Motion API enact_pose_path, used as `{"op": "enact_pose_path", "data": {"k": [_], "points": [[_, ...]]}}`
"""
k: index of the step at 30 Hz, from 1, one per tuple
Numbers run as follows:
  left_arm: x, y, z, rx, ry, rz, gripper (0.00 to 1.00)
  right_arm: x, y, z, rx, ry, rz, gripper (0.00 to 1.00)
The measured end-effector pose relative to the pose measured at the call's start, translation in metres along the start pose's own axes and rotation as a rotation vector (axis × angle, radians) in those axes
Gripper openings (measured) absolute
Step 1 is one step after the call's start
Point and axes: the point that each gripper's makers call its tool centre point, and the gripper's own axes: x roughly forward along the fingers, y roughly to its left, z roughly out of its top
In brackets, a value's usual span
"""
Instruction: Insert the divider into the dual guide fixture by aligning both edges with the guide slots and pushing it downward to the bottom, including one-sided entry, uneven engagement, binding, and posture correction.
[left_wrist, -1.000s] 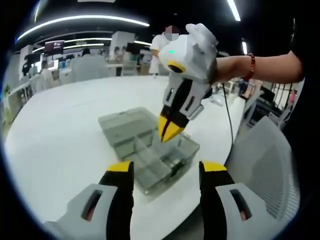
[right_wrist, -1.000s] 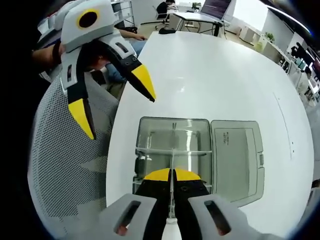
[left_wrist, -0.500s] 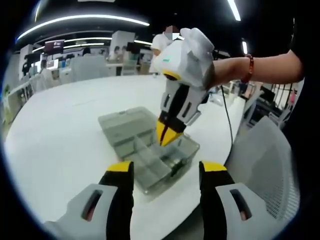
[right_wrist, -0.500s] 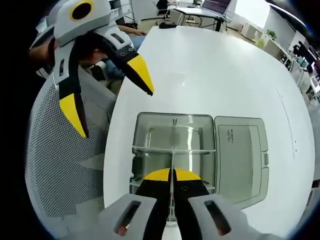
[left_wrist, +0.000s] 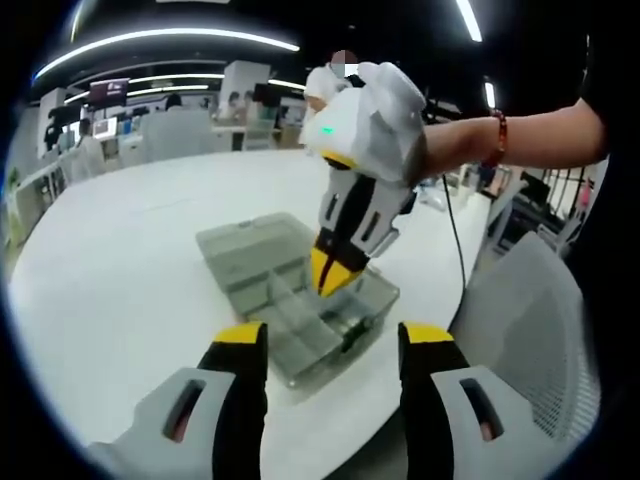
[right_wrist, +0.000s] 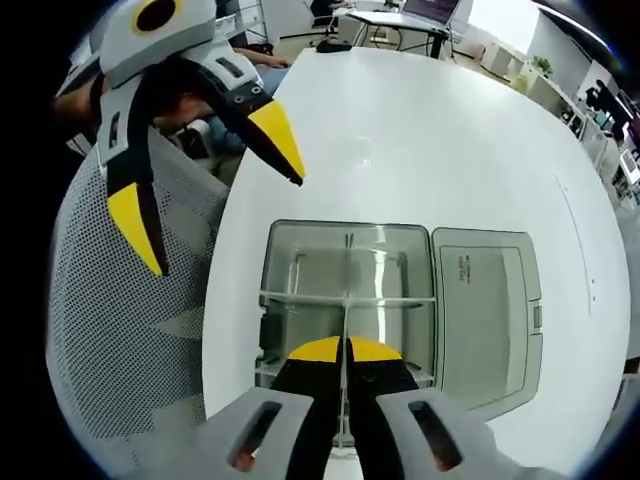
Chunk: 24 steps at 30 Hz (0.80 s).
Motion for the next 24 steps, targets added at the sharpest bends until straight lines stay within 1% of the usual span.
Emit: {"op": "enact_pose_path", "data": {"k": [5, 11, 16, 21, 24], "points": [[0.0003, -0.0001, -0.0008, 0.001, 0.004, -0.001, 0.51, 0.0011, -0.0002, -0.0006, 0.011, 0.004, 0.000, 0.00], [0.0009, 0.0002, -0.0006, -0.001, 0.003, -0.001, 0.51, 0.0027, 0.0003, -0.0009, -0.007, 0.020, -0.016, 0.00], [0.0020, 0.0014, 0.0026, 0.004, -0.003, -0.001, 0.51, 0.0031, -0.0005, -0.0022, 0.028, 0.010, -0.023, 0.00], [0.0022, 0.0014, 0.0040, 0.008, -0.003, 0.002, 0.51, 0.0028, -0.0004, -0.0028, 0.008, 0.018, -0.033, 0.00], [0.0006, 0.0028, 0.0029, 0.010, 0.004, 0.011, 0.51, 0.0019, -0.0014, -0.0036, 0.022, 0.009, -0.043, 0.00]]}}
